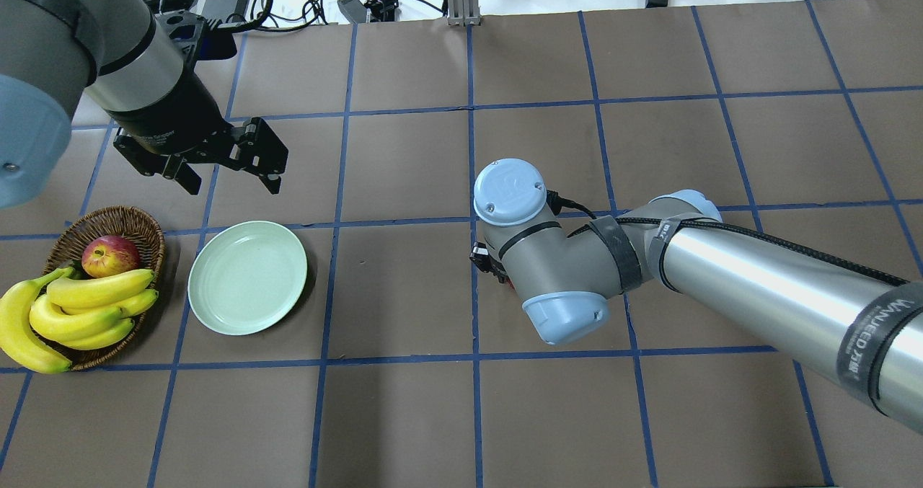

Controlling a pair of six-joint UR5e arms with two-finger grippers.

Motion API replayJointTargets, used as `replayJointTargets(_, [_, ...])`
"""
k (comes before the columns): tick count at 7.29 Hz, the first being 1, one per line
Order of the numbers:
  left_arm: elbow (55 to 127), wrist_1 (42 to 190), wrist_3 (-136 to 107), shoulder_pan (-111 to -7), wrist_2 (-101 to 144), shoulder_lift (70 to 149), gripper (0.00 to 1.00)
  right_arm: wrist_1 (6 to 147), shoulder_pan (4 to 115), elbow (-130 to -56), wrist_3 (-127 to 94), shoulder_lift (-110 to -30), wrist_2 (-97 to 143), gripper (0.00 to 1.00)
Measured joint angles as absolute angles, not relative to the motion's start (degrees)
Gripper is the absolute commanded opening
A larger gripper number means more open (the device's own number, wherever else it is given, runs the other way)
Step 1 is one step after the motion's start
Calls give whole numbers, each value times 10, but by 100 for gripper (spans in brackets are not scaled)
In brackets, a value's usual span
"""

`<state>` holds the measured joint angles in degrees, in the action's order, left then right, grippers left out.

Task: Collect all strawberries into plate
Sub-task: 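Lower the right gripper and grasp the nearest red strawberry, then carry the strawberry toward the plate and release it beside the plate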

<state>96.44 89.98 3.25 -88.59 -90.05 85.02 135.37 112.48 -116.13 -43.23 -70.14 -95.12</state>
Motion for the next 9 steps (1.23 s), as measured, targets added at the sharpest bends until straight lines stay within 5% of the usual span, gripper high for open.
replayJointTargets(3, [966,901,31,-885,-904,851,100,1359,1123,-1160,-431,-702,-959,18])
replayJointTargets(9, [966,901,32,-885,-904,850,100,1360,1143,-1110,-448,-728,-955,10])
